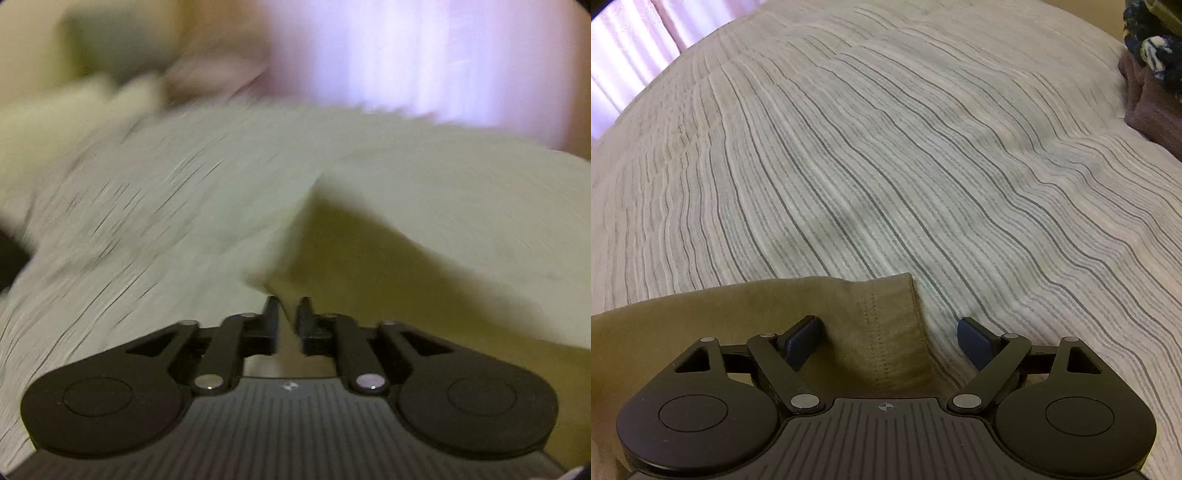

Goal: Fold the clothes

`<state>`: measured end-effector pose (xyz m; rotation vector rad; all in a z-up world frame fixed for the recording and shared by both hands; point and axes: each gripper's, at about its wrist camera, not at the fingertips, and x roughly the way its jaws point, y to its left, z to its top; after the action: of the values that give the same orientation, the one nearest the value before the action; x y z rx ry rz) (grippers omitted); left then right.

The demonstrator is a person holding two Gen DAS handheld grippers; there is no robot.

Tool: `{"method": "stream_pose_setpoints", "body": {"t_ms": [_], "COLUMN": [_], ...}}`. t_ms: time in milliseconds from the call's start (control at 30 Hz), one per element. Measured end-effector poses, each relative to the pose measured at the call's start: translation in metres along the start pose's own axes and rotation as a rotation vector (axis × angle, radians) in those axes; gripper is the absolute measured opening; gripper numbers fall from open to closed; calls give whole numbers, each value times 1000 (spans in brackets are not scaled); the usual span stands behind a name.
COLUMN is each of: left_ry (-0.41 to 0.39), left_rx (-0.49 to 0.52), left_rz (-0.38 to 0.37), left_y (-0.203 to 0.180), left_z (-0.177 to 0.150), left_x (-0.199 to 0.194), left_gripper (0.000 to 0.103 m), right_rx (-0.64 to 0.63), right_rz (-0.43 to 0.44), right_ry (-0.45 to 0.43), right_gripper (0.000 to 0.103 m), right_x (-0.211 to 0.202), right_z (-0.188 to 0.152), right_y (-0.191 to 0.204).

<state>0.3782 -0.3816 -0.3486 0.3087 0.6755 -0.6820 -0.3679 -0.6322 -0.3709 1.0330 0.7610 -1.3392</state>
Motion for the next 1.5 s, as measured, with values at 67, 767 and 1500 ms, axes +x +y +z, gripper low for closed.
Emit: {"method": "stream_pose_setpoints", "body": {"t_ms": [67, 767, 1500], "left_ry": [39, 33, 315], "left_rx": [-51, 8, -833], "left_rz": [68, -331, 55], "left_y": [22, -110, 181], "left_z": [1, -24, -264], "left_x": [9, -34, -304], "left_gripper": [8, 9, 33], "right_rx": [1, -350, 273], "right_rz": [-2, -58, 245], "right_ry": [-5, -81, 136], "right_gripper": [85, 85, 85], "right_x": [-1, -68, -151], "right_z": [-3, -97, -237], "right_y": [1, 19, -113]}}
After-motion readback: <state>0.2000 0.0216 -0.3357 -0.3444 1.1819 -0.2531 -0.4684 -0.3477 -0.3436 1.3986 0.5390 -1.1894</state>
